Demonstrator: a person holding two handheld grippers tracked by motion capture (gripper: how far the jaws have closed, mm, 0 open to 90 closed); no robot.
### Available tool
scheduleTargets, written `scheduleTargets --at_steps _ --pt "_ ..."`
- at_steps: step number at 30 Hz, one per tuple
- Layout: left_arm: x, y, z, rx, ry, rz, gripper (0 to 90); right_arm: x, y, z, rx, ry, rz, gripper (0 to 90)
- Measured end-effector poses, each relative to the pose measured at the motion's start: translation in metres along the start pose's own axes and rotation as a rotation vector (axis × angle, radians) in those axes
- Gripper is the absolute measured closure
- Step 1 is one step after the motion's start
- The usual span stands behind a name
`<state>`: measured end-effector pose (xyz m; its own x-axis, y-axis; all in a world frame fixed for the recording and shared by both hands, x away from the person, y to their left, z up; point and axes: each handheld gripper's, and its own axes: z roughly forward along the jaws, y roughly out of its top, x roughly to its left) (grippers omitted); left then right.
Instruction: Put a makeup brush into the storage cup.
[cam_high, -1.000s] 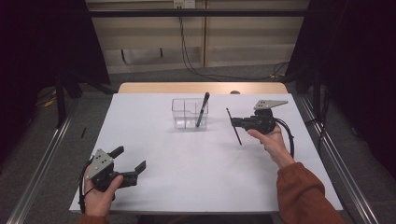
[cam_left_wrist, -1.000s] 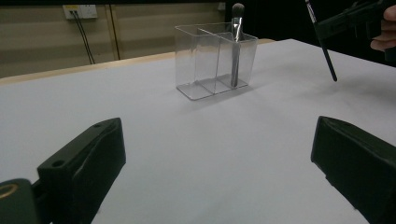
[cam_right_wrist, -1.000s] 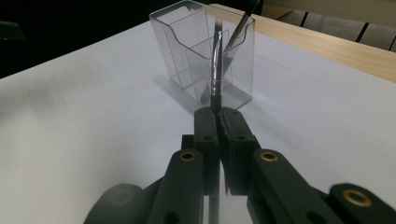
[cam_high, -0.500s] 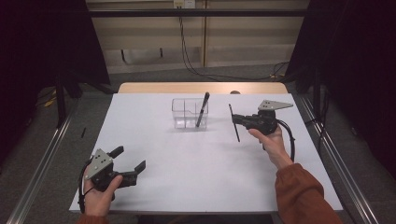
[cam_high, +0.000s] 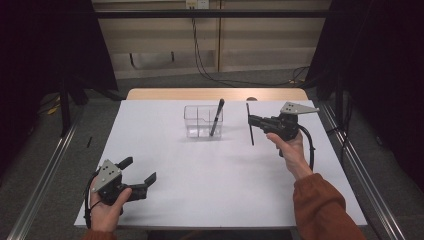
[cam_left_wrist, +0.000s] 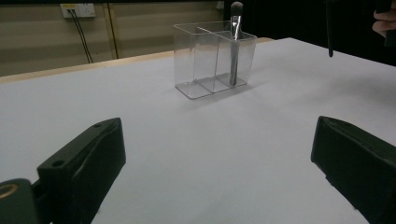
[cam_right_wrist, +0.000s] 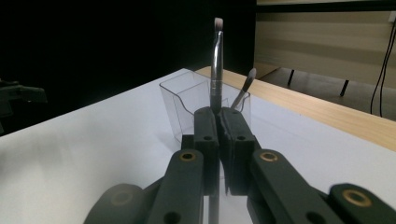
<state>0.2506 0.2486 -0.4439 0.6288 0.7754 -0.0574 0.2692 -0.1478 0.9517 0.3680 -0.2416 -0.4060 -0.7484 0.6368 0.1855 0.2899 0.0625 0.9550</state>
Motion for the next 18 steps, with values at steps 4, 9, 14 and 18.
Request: scheduleTargets --at_steps 4,9,14,18 --pt "0.000 0.000 -0.001 -0.003 0.004 0.005 3.1 0.003 0.007 0.001 -0.014 0.010 -0.014 86.5" --pt "0.000 0.000 -0.001 0.001 0.003 0.009 3.1 0.006 0.014 0.005 -0.027 0.020 -0.025 86.4" --pt "0.000 0.000 -0.001 0.002 0.003 0.010 3.0 0.009 0.023 0.012 -0.048 0.022 -0.032 86.5" --pt "0.001 0.000 -0.001 0.002 0.002 0.010 3.1 0.011 0.030 0.018 -0.052 0.025 -0.047 86.5"
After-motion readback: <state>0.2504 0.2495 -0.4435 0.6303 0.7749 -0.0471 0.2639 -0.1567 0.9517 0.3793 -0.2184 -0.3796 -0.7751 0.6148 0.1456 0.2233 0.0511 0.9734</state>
